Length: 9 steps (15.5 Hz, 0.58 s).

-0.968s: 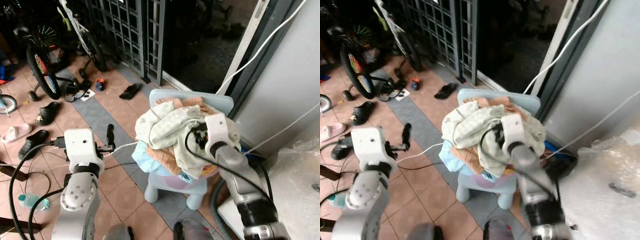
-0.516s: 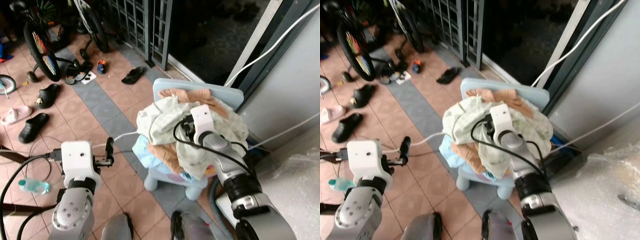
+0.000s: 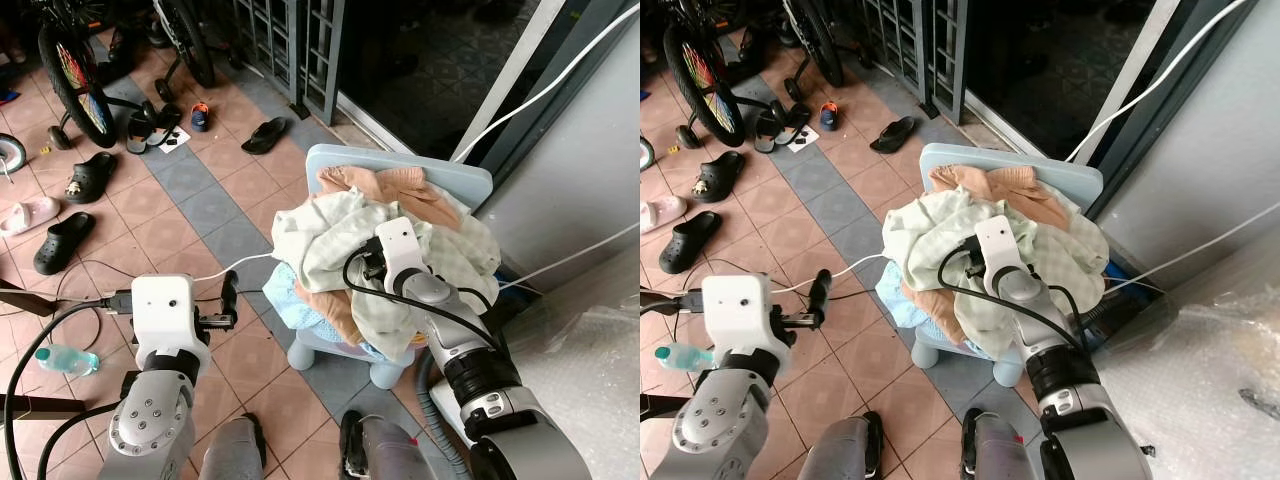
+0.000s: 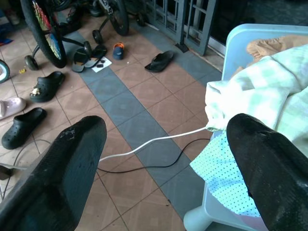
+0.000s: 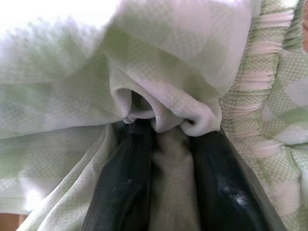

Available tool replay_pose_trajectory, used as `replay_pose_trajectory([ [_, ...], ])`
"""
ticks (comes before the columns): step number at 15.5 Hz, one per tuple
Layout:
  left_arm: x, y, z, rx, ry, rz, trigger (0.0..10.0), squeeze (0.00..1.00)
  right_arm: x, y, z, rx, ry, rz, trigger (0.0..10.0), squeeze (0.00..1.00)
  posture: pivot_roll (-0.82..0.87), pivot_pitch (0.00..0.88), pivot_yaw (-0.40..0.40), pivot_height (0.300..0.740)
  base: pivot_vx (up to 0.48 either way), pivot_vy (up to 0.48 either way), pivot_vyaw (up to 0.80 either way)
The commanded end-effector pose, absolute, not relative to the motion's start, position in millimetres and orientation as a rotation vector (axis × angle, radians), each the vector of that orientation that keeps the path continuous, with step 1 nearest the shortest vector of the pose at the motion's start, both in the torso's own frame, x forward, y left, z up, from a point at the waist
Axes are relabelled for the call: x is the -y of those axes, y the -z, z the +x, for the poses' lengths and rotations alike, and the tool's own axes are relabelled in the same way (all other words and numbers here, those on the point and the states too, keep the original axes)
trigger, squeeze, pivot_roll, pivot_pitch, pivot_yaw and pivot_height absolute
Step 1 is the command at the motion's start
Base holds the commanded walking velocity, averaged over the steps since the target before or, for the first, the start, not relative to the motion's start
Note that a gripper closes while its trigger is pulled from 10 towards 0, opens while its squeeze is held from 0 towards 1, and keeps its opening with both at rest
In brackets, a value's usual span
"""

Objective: Clothes washing

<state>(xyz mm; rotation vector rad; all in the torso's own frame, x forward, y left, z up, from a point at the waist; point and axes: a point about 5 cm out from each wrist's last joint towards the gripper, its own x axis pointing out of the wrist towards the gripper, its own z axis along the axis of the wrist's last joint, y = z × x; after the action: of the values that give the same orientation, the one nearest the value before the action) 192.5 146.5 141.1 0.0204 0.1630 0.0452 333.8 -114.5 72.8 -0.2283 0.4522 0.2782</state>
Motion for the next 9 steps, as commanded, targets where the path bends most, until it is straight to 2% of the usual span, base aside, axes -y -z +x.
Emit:
replay_pose_trajectory([
  [1,-145.8,-138.9,190.9,-0.177,-0.054,0.025,10.0,0.00,119.7,-42.2,316.0,-0.606,-0.288,-0.222,0.0,0.00,0.12,0.261,-0.035,0.740,0.000,0.000,0.00],
  [6,-143.6,-137.5,200.1,-0.161,-0.066,0.033,10.0,0.00,124.2,-41.2,319.3,-0.608,-0.285,-0.231,0.0,0.00,0.11,0.218,-0.044,0.740,0.000,0.000,0.00],
  [9,-141.3,-132.8,211.6,-0.160,-0.052,0.069,10.0,0.00,117.9,-41.2,320.0,-0.600,-0.300,-0.226,0.0,0.00,0.09,0.159,-0.034,0.740,0.000,0.000,0.00],
])
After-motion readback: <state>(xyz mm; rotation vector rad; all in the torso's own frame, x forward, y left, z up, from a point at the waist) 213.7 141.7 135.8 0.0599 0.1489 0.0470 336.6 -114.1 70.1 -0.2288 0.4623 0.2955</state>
